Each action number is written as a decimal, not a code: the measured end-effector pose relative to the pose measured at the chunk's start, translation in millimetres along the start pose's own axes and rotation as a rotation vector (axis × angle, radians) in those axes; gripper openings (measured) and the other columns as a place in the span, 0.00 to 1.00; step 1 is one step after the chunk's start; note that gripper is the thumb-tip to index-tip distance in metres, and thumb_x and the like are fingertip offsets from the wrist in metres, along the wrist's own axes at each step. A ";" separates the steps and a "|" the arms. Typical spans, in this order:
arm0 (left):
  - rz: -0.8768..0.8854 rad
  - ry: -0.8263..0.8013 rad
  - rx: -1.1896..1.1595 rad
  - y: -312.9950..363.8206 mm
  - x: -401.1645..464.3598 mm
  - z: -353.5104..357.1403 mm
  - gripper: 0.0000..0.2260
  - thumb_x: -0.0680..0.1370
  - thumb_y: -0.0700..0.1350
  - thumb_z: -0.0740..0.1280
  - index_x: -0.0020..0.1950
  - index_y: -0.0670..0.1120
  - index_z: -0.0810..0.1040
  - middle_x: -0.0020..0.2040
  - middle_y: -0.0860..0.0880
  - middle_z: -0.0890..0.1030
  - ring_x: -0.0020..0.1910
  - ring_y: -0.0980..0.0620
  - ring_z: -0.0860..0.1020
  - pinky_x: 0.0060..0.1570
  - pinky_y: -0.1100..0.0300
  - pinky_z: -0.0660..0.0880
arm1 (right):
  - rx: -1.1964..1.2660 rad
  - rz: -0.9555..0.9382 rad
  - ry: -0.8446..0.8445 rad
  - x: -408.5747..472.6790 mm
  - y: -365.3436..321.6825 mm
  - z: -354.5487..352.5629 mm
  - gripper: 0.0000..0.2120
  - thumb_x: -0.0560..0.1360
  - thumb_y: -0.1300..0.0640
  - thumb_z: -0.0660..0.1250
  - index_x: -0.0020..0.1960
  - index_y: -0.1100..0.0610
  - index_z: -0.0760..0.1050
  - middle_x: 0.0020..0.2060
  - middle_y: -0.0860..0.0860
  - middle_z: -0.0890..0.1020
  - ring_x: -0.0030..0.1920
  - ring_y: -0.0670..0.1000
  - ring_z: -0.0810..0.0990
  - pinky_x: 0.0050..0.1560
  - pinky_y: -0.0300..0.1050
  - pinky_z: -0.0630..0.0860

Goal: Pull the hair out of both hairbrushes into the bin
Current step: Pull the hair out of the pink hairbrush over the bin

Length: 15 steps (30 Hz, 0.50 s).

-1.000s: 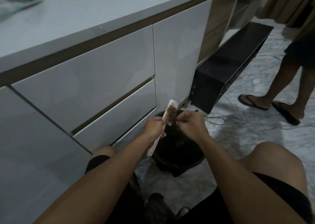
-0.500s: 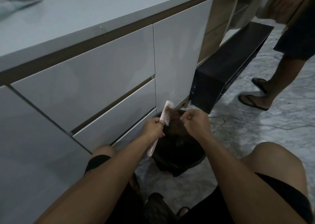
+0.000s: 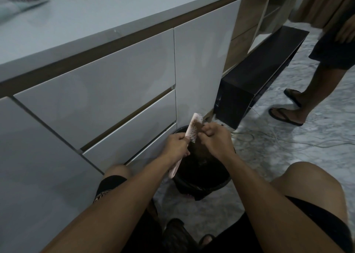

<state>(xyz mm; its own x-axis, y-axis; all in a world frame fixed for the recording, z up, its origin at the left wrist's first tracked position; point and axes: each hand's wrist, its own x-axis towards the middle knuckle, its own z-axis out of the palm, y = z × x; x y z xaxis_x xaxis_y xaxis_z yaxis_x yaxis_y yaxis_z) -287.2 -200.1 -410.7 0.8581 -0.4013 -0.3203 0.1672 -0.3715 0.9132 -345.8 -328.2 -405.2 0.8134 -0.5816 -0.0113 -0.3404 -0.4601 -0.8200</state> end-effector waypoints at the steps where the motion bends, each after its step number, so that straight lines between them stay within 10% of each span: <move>1: 0.000 0.007 -0.001 0.1 0.2 -0.3 0.12 0.80 0.40 0.59 0.40 0.45 0.78 0.31 0.47 0.74 0.25 0.50 0.73 0.28 0.60 0.70 | -0.022 0.011 0.026 0.2 0.0 -0.8 0.06 0.71 0.57 0.73 0.40 0.48 0.76 0.32 0.46 0.82 0.39 0.49 0.83 0.50 0.48 0.80; 15: 0.009 0.007 -0.006 0.4 0.8 -2.5 0.10 0.81 0.40 0.58 0.53 0.41 0.79 0.34 0.47 0.76 0.26 0.51 0.74 0.27 0.61 0.71 | 0.088 0.141 -0.006 4.0 4.7 -1.6 0.19 0.68 0.59 0.73 0.58 0.53 0.77 0.48 0.49 0.83 0.49 0.50 0.82 0.47 0.41 0.75</move>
<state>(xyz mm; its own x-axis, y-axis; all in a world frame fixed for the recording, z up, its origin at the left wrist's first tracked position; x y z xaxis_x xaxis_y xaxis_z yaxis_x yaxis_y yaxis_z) -285.2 -198.4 -410.0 0.8631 -0.3985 -0.3103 0.1623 -0.3630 0.9176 -344.9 -333.8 -408.2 0.7633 -0.6322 -0.1328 -0.4086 -0.3132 -0.8573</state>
